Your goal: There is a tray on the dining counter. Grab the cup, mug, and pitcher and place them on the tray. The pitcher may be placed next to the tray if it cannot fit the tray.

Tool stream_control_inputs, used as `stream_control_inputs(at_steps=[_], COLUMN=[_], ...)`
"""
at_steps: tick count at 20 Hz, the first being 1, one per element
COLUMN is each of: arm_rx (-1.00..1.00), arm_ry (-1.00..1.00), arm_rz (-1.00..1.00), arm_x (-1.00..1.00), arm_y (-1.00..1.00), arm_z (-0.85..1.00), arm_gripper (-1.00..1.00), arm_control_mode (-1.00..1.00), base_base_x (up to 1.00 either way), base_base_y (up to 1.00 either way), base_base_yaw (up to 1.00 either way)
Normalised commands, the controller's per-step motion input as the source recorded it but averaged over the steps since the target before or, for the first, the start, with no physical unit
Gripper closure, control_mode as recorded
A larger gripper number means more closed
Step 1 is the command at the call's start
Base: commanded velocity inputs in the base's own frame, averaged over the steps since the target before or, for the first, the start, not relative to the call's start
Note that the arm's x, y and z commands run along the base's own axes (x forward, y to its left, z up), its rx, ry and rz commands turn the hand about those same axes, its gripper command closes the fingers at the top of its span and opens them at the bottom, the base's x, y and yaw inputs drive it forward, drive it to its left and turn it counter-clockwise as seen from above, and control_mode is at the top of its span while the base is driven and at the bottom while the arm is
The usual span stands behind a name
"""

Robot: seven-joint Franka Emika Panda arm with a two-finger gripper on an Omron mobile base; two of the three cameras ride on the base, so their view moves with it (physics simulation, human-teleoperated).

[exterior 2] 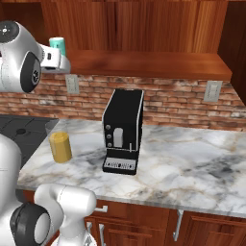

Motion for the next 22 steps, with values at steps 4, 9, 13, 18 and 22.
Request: stream_control_inputs(at_steps=[4,9,13,18,22], arm_rx=[0.00,0.00,0.00,0.00,0.00], arm_ry=[0.00,0.00,0.00,0.00,0.00], arm_rz=[0.00,0.00,0.00,0.00,0.00], arm_x=[0.32,0.33,0.35,0.36,0.34], arm_y=[0.09,0.14,0.19,0.17,0.12], arm_z=[0.10,0.06,0.00,0.00,0.00], arm_gripper=[-1.00,-1.00,-1.00,-1.00,-1.00], arm_control_mode=[-1.00,-1.00,-1.00,-1.00,-1.00], base_base_x=[0.00,0.00,0.00,0.00,0.00], base_base_y=[0.00,0.00,0.00,0.00,0.00], base_base_yaw=[0.00,0.00,0.00,0.00,0.00])
